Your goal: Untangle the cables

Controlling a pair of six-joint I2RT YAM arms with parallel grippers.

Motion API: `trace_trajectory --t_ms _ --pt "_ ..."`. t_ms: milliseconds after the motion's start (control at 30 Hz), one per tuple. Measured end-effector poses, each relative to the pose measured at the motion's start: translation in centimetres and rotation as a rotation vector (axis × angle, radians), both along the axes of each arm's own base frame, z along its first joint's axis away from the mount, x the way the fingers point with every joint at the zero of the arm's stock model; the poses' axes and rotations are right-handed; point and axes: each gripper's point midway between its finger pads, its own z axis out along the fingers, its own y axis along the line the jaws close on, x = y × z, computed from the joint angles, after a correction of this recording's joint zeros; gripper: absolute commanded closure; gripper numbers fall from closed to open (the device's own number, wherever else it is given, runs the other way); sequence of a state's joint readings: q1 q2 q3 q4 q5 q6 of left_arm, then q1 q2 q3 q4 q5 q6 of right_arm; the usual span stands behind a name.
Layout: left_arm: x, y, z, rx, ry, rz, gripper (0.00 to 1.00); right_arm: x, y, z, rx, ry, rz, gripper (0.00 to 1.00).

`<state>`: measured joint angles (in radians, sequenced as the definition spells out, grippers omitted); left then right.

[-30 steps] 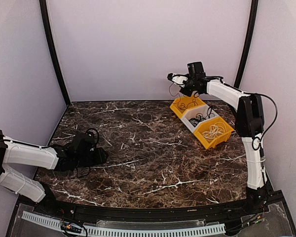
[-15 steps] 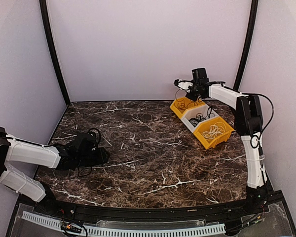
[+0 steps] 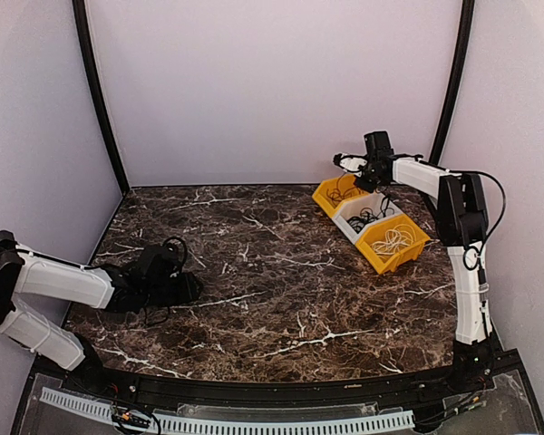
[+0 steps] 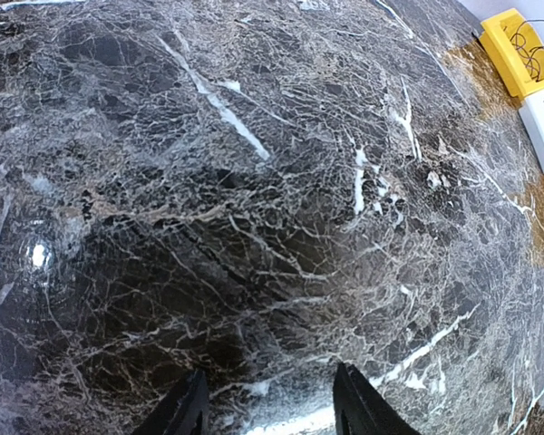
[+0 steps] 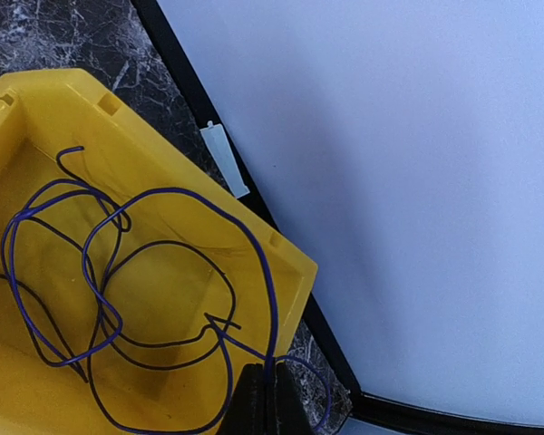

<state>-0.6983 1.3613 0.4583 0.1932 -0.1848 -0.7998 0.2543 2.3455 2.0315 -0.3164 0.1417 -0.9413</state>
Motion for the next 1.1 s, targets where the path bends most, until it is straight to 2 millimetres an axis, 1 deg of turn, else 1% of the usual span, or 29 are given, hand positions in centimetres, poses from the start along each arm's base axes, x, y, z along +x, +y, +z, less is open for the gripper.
trace_trajectory --t_ms 200,233,267,300,333,367,533,633,733,833,933,1000,1100 --pt "0.0 -0.1 0.0 -0.004 0.002 -0.003 0.50 -1.0 0.9 -1.0 0.015 0.055 0.036 1.00" --pt "0.0 -0.1 0.0 -0.004 0.003 -0.003 0.50 -1.1 1.1 -1.0 0.018 0.060 0.041 0.98" --pt "0.0 -0.1 0.0 -0.004 0.003 -0.003 0.50 -1.2 1.4 -1.1 0.020 0.066 0.047 0.93" --pt "0.0 -0.1 0.0 -0.004 0.003 -0.003 0.50 -1.3 1.6 -1.2 0.023 0.070 0.052 0.85" --pt "-0.1 -0.1 0.0 -0.004 0.003 -0.004 0.50 -1.5 1.8 -1.4 0.023 0.076 0.057 0.75" --pt "-0.1 -0.1 0.0 -0.004 0.003 -0.003 0.50 -1.6 2.1 -1.5 0.025 0.081 0.060 0.71" --pt "-0.1 -0.1 0.0 -0.004 0.003 -0.003 0.51 -2.1 3.1 -2.1 0.031 0.109 0.066 0.60" --pt "-0.1 -0.1 0.0 -0.004 0.003 -0.004 0.51 -2.3 3.4 -2.0 0.038 0.111 0.064 0.52" --pt "-0.1 -0.1 0.0 -0.003 0.003 -0.004 0.50 -2.7 3.2 -1.8 0.036 0.122 0.055 0.48" --pt "0.0 -0.1 0.1 -0.002 0.001 -0.006 0.50 -3.7 2.7 -0.9 0.032 0.142 0.041 0.46" --pt "0.4 -0.5 0.8 -0.003 -0.014 -0.013 0.50 -5.4 2.3 0.9 0.042 0.153 0.032 0.43" --pt "0.8 -0.7 1.5 0.001 -0.030 -0.022 0.50 -6.6 2.0 2.6 0.062 0.152 0.026 0.42" --pt "1.5 -1.1 2.9 0.010 -0.063 -0.036 0.49 -8.7 1.9 5.9 0.120 0.142 0.023 0.40"
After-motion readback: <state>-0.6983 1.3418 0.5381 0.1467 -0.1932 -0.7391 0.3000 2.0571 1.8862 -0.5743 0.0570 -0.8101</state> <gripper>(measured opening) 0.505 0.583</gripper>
